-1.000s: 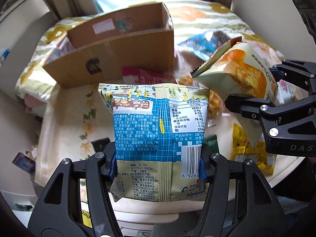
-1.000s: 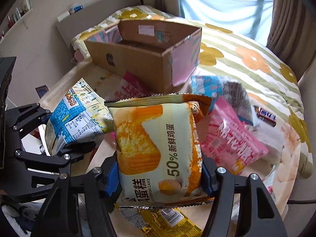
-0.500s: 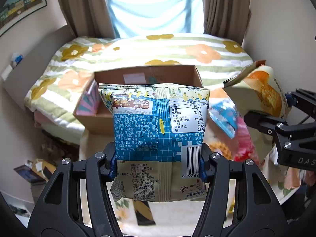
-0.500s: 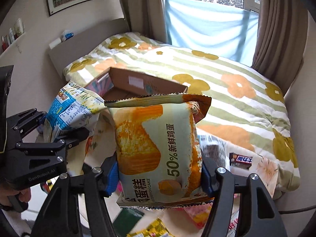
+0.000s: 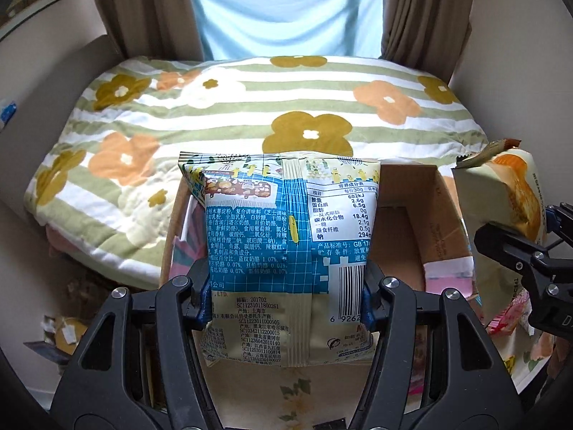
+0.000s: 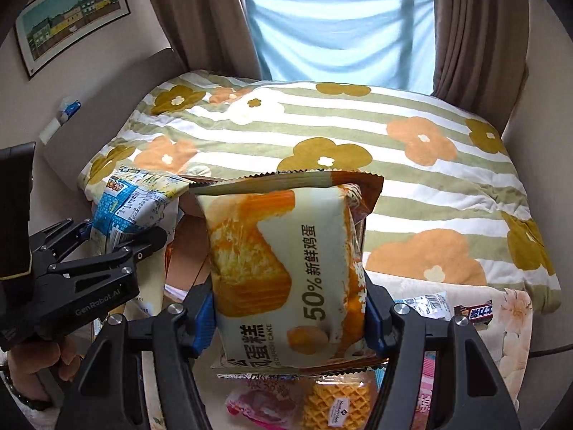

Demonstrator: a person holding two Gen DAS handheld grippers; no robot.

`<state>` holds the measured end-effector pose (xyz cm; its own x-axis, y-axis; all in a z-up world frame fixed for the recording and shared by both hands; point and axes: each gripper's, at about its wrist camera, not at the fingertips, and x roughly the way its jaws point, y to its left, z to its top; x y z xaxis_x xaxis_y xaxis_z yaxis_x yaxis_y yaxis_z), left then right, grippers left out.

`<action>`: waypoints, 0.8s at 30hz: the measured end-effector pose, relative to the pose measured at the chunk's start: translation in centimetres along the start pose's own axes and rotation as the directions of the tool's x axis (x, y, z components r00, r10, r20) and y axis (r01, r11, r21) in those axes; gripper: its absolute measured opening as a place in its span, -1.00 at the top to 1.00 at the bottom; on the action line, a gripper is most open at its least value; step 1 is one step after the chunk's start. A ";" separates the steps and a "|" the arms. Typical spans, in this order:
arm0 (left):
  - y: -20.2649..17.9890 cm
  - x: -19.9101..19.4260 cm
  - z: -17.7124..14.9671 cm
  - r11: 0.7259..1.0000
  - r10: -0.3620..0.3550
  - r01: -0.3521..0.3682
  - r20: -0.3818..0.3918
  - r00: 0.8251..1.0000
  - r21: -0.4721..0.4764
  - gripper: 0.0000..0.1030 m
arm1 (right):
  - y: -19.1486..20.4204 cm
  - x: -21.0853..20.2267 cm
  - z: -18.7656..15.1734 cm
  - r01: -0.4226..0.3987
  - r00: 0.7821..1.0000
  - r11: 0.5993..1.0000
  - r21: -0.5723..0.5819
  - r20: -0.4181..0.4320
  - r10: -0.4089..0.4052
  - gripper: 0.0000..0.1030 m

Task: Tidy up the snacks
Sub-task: 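Carry both packets over the cardboard box and lower them inside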

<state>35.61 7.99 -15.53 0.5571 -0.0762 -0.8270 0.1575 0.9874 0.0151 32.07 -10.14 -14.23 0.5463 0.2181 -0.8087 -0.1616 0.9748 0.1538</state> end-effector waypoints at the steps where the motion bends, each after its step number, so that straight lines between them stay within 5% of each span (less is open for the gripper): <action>1: 0.5 1.0 0.2 1.000 -0.008 0.008 -0.016 1.000 0.002 -0.08 | 0.1 0.8 0.3 0.007 1.000 1.000 0.016 -0.008 -0.007 -0.19; 11: 2.6 6.6 1.4 0.998 -0.062 0.063 -0.087 0.994 0.014 -0.14 | 0.5 4.6 0.4 0.041 0.997 0.990 0.137 -0.066 -0.032 -0.19; 14: 2.6 6.8 1.6 0.999 -0.018 0.021 -0.086 0.996 0.035 -0.80 | 0.4 4.9 0.3 0.047 0.997 0.987 0.153 -0.071 -0.036 -0.19; 15: 2.5 6.7 1.5 0.999 -0.002 0.006 -0.071 0.997 0.050 -0.85 | 0.4 4.9 0.3 0.052 0.996 0.987 0.155 -0.073 -0.041 -0.19; 24: 2.0 6.1 0.4 0.997 -0.005 0.011 -0.081 0.997 0.076 -0.85 | 0.3 5.7 0.1 0.075 0.992 0.984 0.159 -0.112 -0.058 -0.19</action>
<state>39.61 9.45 -20.34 0.4888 -0.0694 -0.8696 0.2252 0.9731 0.0489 35.24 -8.58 -18.75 0.4594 0.1548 -0.8746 0.0127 0.9835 0.1807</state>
